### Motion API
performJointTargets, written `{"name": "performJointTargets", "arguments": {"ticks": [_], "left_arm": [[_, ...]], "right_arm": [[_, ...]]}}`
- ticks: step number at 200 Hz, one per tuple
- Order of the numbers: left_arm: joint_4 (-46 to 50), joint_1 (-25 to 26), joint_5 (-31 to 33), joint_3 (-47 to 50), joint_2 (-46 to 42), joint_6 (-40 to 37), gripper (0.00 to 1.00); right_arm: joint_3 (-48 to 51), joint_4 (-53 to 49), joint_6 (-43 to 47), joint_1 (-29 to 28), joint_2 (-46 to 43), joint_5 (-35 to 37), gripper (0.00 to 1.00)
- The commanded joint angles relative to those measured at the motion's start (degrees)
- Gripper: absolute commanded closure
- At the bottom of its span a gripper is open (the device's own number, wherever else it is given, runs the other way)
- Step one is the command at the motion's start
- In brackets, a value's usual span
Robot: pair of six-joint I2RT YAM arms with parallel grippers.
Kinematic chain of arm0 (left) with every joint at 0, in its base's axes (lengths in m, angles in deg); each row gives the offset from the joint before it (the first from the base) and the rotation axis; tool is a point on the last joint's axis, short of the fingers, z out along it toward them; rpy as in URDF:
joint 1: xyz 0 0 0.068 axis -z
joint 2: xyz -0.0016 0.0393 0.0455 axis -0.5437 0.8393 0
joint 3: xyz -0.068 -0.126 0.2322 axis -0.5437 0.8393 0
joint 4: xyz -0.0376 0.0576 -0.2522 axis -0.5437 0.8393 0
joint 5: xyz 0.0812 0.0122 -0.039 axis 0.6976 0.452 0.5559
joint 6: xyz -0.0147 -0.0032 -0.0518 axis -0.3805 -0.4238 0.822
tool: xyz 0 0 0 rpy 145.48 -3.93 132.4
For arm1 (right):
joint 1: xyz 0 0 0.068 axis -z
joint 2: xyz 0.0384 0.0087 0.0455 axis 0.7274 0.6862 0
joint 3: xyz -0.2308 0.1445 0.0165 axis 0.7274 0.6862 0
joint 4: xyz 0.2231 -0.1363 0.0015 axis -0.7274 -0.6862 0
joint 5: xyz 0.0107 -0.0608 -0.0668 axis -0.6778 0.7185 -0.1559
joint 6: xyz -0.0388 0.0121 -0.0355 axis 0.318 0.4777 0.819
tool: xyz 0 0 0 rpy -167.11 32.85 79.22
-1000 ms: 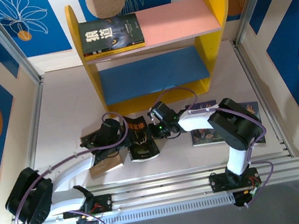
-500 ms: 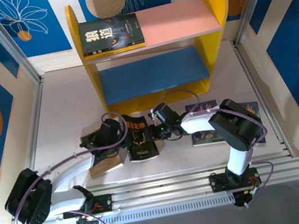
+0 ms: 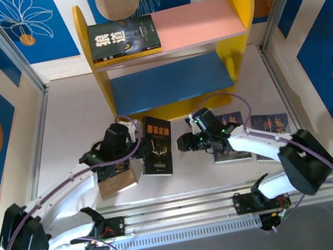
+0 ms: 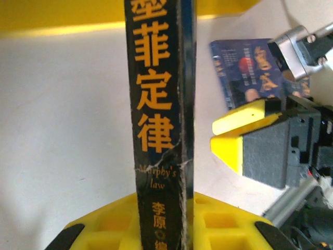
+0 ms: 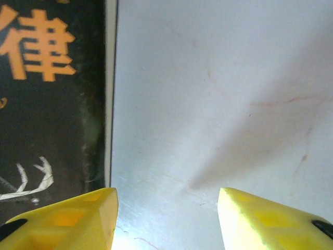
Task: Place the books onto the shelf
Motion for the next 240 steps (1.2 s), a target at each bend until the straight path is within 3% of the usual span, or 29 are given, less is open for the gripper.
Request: {"name": "performJointTargets", "arguments": {"ticks": [1,36,66,100,154,189,240], "left_arm": [[4.97,0.72,-3.19,-8.12,-5.48,-6.21,1.0],[11.64,0.81,0.35,-19.15,-9.51,-9.53,1.0],[15.61,0.81,1.95,-33.2,-7.27,-11.08,1.0],[16.14,0.81,3.89,-48.35,-1.86,-12.47,1.0],[9.46,0.79,8.49,-67.43,9.95,-12.06,1.0],[3.28,0.81,11.6,-74.0,15.39,-10.7,1.0],[-7.02,0.81,22.37,-74.91,18.36,-6.95,1.0]], "right_arm": [[1.46,-5.98,2.49,1.25,-6.99,0.41,0.45],[1.91,-10.57,3.56,4.44,-17.63,-1.38,0.39],[-3.79,-15.89,5.49,6.9,-22.63,-3.15,0.36],[-14.12,-19.28,7.8,9.63,-22.69,-7.38,0.35],[-33.79,-17.81,6.61,11.82,-16.83,-15.85,0.33],[-42.38,-15.44,4.81,11.82,-13.37,-18.86,0.32],[-45.51,-6.54,-2.31,11.91,-11.75,-23.99,0.27]]}}
